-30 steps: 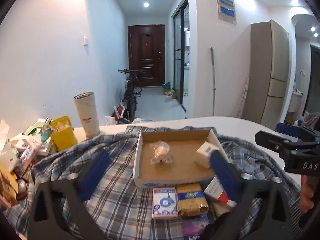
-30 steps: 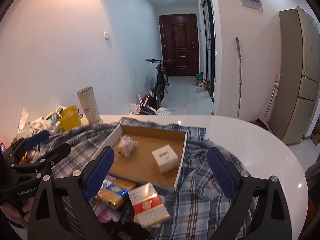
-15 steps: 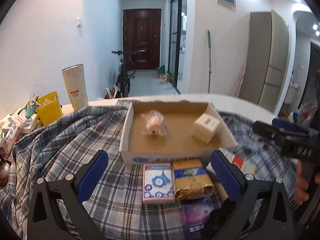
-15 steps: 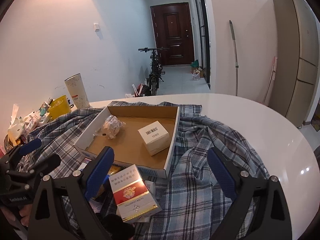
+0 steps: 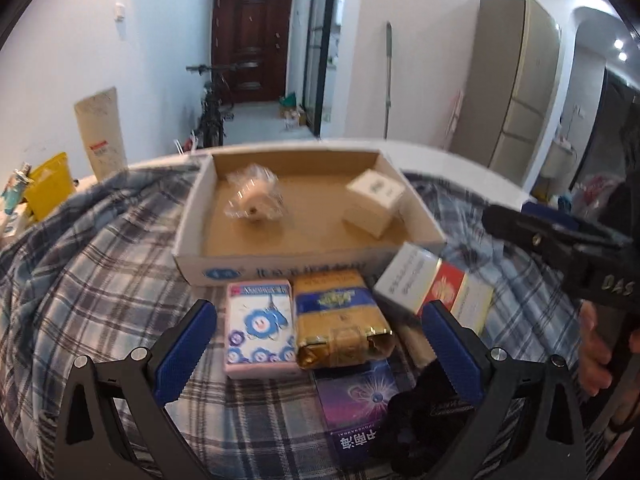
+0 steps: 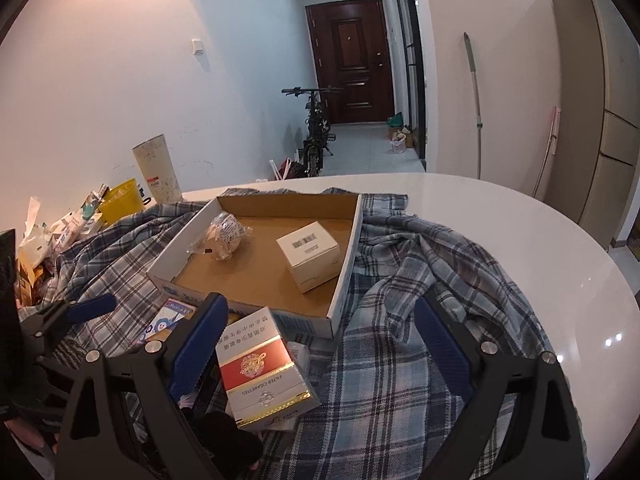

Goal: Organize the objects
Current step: 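Grasp the gold coffee bag with the left gripper, then grasp the red-and-white cigarette pack with the right gripper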

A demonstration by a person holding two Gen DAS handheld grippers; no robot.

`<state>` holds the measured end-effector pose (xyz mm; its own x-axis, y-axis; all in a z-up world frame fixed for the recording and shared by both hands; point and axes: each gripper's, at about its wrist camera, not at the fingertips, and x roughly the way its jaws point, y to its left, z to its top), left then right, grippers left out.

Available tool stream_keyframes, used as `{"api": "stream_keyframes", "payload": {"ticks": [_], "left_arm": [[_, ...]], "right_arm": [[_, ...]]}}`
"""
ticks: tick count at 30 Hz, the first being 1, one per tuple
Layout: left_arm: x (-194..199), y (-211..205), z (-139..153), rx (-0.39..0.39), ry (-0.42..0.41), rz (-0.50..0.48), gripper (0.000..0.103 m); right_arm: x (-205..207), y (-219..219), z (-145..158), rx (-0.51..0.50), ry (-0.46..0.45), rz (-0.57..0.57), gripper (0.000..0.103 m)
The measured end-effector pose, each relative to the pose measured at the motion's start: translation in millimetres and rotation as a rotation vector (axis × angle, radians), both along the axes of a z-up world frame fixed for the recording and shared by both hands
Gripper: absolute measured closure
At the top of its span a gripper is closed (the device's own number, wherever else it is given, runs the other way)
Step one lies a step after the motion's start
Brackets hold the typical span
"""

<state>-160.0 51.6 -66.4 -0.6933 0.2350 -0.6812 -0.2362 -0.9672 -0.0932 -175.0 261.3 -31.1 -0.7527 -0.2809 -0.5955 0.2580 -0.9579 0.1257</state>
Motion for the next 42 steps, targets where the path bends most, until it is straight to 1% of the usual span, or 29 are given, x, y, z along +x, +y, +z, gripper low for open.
{"api": "stream_keyframes", "payload": {"ticks": [5, 6, 8, 10, 12, 13, 14, 15, 17, 20, 24, 26, 28, 30, 31, 34, 38, 42], "left_arm": [[-4.9, 1.1, -7.5, 0.016, -0.039, -0.019, 0.0], [-8.3, 2.6, -11.1, 0.018, -0.065, -0.033, 0.002], [-12.1, 2.2, -16.6, 0.015, -0.102, -0.027, 0.018], [-14.5, 1.9, -18.8, 0.026, -0.119, -0.036, 0.021], [-15.0, 1.9, -19.4, 0.026, -0.119, -0.035, 0.028], [-15.0, 2.1, -19.5, 0.027, -0.118, -0.038, 0.033], [-14.8, 2.7, -19.7, 0.028, -0.119, -0.044, 0.043], [-14.2, 3.4, -19.9, 0.03, -0.121, -0.05, 0.049], [-12.3, 3.7, -17.8, 0.027, -0.108, -0.046, 0.051], [-4.3, 2.2, -7.8, 0.026, -0.057, -0.042, 0.052], [7.5, 0.0, 8.0, 0.008, 0.036, -0.024, 0.052], [12.9, -2.5, 17.6, 0.006, 0.088, -0.015, 0.052], [19.3, -7.3, 26.7, 0.022, 0.134, -0.015, 0.052], [23.4, -12.5, 33.4, 0.036, 0.169, 0.001, 0.052], [23.4, -13.5, 34.8, 0.04, 0.176, 0.007, 0.052], [23.4, -18.2, 38.8, 0.061, 0.18, 0.018, 0.052], [23.0, -19.0, 38.8, 0.056, 0.18, 0.03, 0.052], [20.9, -17.6, 35.8, 0.044, 0.169, 0.035, 0.052]], "right_arm": [[3.3, -5.1, 0.8, 0.031, 0.02, 0.001, 0.009], [3.5, -5.7, 1.0, 0.037, 0.024, 0.0, 0.009], [3.4, -5.8, 0.8, 0.043, 0.025, -0.002, 0.009], [3.9, -4.0, 1.1, 0.028, 0.018, 0.001, 0.009], [3.6, -1.7, 2.1, 0.003, 0.011, 0.011, 0.009], [2.6, -1.2, 1.9, 0.0, 0.007, 0.013, 0.009], [2.3, -1.4, 1.3, 0.004, 0.007, 0.009, 0.009], [1.8, -1.5, 0.6, 0.013, 0.007, 0.002, 0.009], [1.8, -2.0, 0.0, 0.034, 0.016, -0.01, 0.009], [2.5, -2.2, 0.1, 0.051, 0.026, -0.012, 0.009], [0.9, -5.2, -2.7, 0.055, 0.01, 0.01, 0.009], [-0.5, -9.7, -6.5, 0.06, -0.016, 0.043, 0.009], [-2.9, -16.3, -13.2, 0.042, -0.079, 0.124, 0.009], [-3.4, -22.4, -18.8, 0.049, -0.102, 0.15, 0.009], [-3.1, -26.7, -21.0, 0.077, -0.099, 0.156, 0.01], [-2.4, -36.8, -27.9, 0.144, -0.096, 0.172, 0.015], [-4.6, -42.2, -36.6, 0.151, -0.13, 0.209, 0.022], [-5.3, -46.7, -42.1, 0.171, -0.143, 0.226, 0.023]]}}
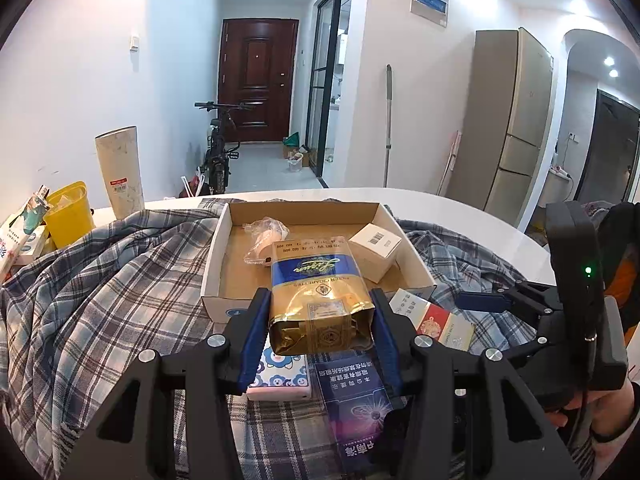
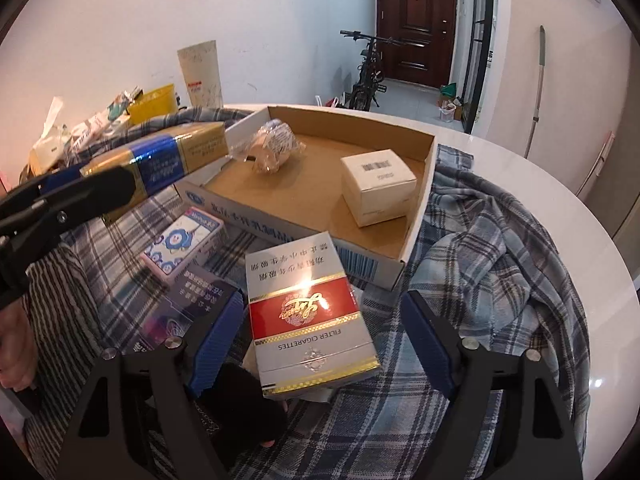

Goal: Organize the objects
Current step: 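Grasp the red-and-white cigarette pack with the right gripper, then lower the cigarette pack into the cardboard box and open the right gripper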

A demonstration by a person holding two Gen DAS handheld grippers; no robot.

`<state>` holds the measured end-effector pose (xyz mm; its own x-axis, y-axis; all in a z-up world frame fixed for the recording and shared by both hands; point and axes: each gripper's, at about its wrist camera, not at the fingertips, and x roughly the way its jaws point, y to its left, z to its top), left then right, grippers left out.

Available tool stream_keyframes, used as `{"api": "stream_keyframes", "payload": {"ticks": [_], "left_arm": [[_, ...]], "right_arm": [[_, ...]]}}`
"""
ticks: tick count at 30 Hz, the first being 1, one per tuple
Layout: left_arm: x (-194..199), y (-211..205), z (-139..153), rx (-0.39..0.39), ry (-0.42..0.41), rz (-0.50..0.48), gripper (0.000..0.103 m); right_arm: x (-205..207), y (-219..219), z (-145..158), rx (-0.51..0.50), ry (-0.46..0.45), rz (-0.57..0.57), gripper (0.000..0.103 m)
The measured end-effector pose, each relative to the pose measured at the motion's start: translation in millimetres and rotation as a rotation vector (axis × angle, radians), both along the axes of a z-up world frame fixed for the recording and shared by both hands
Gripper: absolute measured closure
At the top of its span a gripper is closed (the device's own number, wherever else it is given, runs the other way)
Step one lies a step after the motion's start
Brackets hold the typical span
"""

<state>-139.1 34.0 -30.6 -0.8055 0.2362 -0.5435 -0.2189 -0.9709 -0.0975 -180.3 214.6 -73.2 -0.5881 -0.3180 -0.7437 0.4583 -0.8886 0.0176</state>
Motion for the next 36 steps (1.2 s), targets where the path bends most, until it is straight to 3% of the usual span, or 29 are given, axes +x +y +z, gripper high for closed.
{"api": "stream_keyframes", "payload": {"ticks": [10, 15, 20, 28, 36], "left_arm": [[-3.2, 1.4, -5.4, 0.007, -0.039, -0.008, 0.052], [-2.7, 4.3, -7.7, -0.001, -0.045, -0.013, 0.052], [-3.5, 1.5, -7.0, 0.008, -0.048, -0.005, 0.052], [-2.2, -3.2, -2.7, 0.021, -0.032, 0.009, 0.052], [-0.6, -5.1, -0.6, 0.019, -0.015, 0.027, 0.052]], "right_arm": [[3.6, -14.3, -10.2, 0.063, -0.009, 0.051, 0.031], [4.5, -18.1, -11.6, 0.081, -0.005, 0.055, 0.044], [4.9, -16.7, -10.2, 0.069, 0.0, 0.047, 0.046], [14.2, 1.4, 17.1, -0.089, 0.092, 0.047, 0.047], [13.8, 11.8, 28.5, -0.128, 0.156, -0.015, 0.047]]}}
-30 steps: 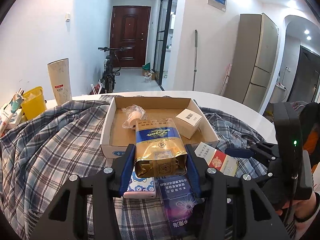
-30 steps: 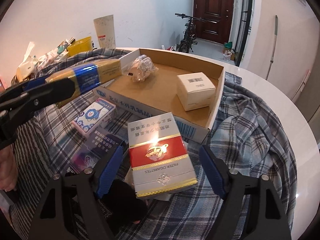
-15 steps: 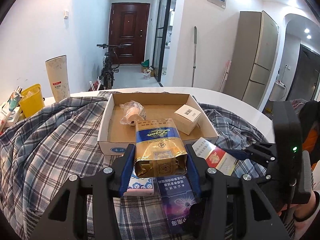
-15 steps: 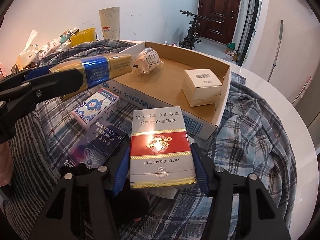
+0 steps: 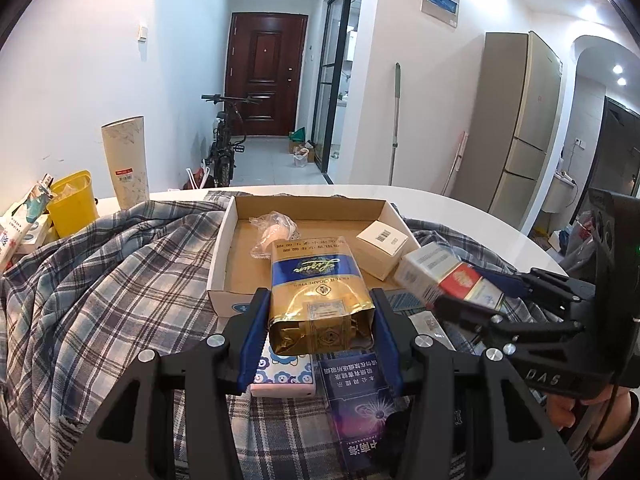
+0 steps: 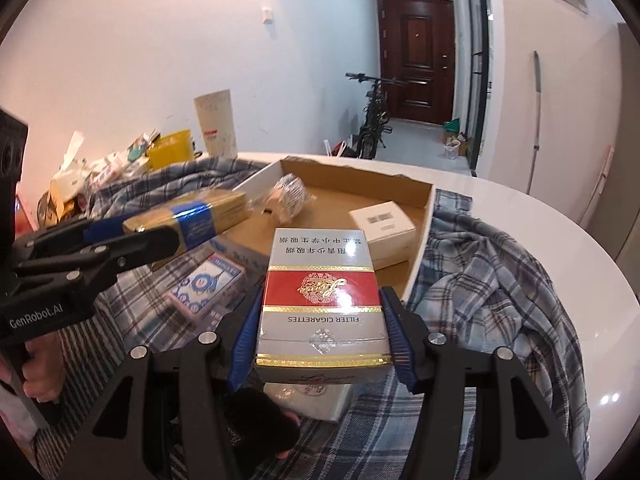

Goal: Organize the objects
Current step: 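Lower the cigarette pack into the cardboard box and open the right gripper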

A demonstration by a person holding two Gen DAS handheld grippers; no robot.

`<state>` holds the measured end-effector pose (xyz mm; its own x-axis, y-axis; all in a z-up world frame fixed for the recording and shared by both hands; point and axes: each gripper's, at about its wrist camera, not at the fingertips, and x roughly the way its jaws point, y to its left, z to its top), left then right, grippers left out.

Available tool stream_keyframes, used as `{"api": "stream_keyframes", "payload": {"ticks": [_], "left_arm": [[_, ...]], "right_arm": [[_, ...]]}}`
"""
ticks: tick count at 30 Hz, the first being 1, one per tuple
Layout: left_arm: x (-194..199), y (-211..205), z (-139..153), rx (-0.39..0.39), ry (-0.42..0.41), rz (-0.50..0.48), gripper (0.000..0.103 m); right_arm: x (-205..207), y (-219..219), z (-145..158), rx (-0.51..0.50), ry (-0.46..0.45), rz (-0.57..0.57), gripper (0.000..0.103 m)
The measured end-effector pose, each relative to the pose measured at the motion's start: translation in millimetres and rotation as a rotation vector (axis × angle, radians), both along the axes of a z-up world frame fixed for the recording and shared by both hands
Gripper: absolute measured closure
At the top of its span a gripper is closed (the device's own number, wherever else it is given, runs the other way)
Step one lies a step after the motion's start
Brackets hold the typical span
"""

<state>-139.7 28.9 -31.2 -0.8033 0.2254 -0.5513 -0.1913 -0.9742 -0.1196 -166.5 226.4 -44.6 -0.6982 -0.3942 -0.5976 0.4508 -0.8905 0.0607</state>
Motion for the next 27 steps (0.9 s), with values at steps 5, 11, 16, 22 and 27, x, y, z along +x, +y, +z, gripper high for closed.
{"api": "stream_keyframes", "payload": {"ticks": [5, 11, 16, 22, 27], "left_arm": [[1.3, 0.8, 0.3, -0.009, 0.009, 0.002, 0.052], [5.0, -0.6, 3.8, -0.036, 0.054, 0.046, 0.052], [-2.6, -2.3, 3.0, -0.011, -0.019, 0.026, 0.052], [-26.3, -9.7, 11.2, -0.035, -0.136, 0.0, 0.052], [-47.3, -18.4, 17.3, -0.028, -0.126, 0.035, 0.052]], "right_arm": [[-0.4, 6.2, 4.5, -0.014, 0.024, -0.03, 0.047], [-0.8, 11.4, 6.3, -0.003, 0.047, -0.077, 0.047], [0.8, -1.2, 14.6, 0.089, 0.092, -0.111, 0.047], [-9.6, -15.1, 30.5, 0.08, 0.014, -0.101, 0.047], [-33.1, -29.8, 39.1, 0.083, -0.031, -0.129, 0.047]]}}
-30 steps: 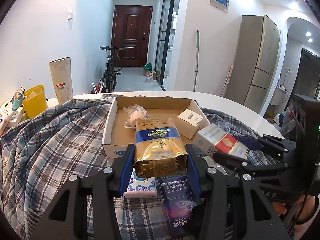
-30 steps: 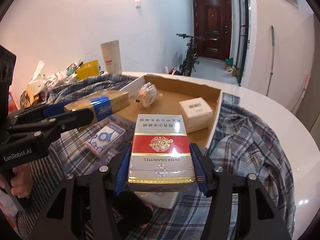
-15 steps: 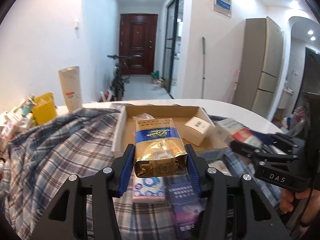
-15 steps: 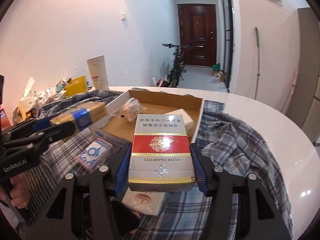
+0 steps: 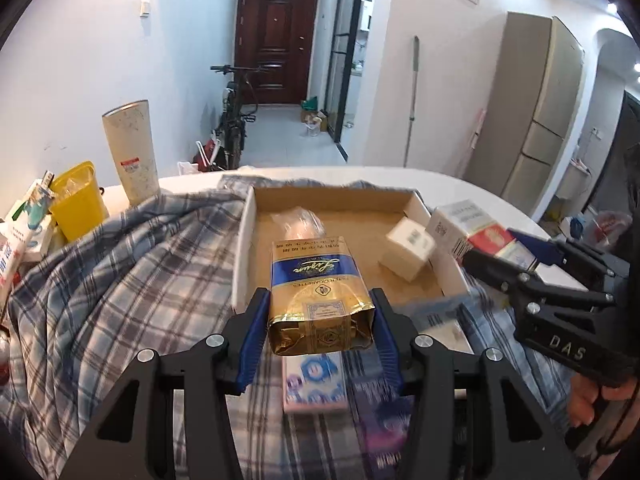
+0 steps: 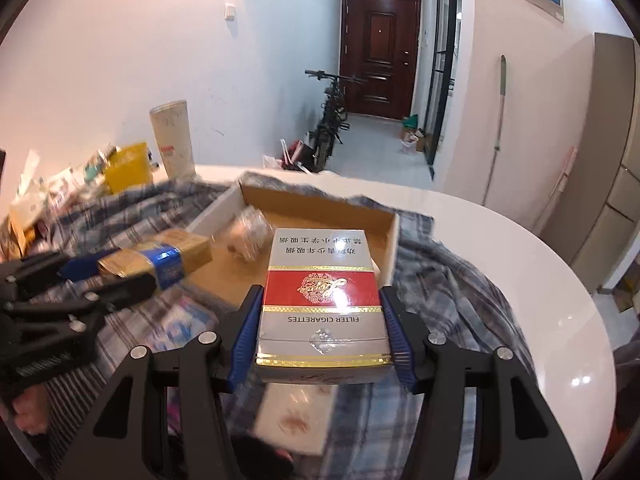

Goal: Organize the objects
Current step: 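Lower the cigarette pack into the cardboard box and open the right gripper, then lower the gold coffee bag into the cardboard box and open the left gripper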

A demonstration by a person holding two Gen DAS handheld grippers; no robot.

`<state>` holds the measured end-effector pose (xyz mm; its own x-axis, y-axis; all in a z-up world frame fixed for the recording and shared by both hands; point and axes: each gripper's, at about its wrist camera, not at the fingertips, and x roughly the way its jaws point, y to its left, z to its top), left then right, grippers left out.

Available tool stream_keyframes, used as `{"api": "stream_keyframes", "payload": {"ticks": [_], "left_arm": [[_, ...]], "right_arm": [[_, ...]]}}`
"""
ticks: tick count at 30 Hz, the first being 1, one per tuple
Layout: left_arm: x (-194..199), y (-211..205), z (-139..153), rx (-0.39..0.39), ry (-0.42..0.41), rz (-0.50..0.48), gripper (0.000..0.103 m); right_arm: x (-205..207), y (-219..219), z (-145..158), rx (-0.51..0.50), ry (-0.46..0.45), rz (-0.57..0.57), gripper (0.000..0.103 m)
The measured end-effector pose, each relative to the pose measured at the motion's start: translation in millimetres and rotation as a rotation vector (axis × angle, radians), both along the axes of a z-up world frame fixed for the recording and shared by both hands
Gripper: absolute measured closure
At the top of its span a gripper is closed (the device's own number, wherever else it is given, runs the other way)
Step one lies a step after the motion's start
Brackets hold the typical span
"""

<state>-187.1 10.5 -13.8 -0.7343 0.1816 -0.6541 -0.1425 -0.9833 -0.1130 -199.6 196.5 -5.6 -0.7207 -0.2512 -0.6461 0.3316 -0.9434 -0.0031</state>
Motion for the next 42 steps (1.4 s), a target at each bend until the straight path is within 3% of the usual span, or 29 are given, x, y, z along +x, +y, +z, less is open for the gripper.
{"api": "stream_keyframes", "payload": {"ticks": [5, 8, 13, 15, 23, 27, 37, 42], "left_arm": [[-12.7, -3.3, 13.1, -0.001, 0.07, 0.053, 0.052], [-10.4, -2.6, 20.2, -0.001, 0.122, 0.071, 0.052], [-8.9, 0.5, 7.8, -0.11, 0.2, 0.091, 0.052], [-14.4, -1.9, -1.1, -0.135, 0.186, 0.094, 0.052], [-22.7, -24.7, -9.2, -0.062, 0.145, 0.126, 0.052], [-24.0, -28.1, -10.7, -0.046, 0.129, 0.132, 0.052], [-20.4, -23.4, -10.1, -0.033, 0.113, 0.097, 0.052], [-23.6, -21.7, -11.0, -0.011, 0.025, 0.07, 0.052]], "right_arm": [[-30.9, -10.2, -9.6, -0.108, -0.128, 0.004, 0.047], [-44.3, -19.5, -23.0, -0.092, -0.178, -0.03, 0.047], [-55.9, -33.9, -35.8, -0.104, -0.224, -0.034, 0.047], [-61.4, -39.4, -38.9, -0.097, -0.226, -0.038, 0.047], [-91.5, -52.8, -64.8, -0.091, -0.316, -0.079, 0.047], [-92.5, -53.9, -70.3, -0.046, -0.292, -0.103, 0.047], [-81.3, -31.5, -46.1, -0.116, -0.257, -0.098, 0.04], [-65.8, -9.0, -28.7, -0.087, -0.171, -0.136, 0.04]]}}
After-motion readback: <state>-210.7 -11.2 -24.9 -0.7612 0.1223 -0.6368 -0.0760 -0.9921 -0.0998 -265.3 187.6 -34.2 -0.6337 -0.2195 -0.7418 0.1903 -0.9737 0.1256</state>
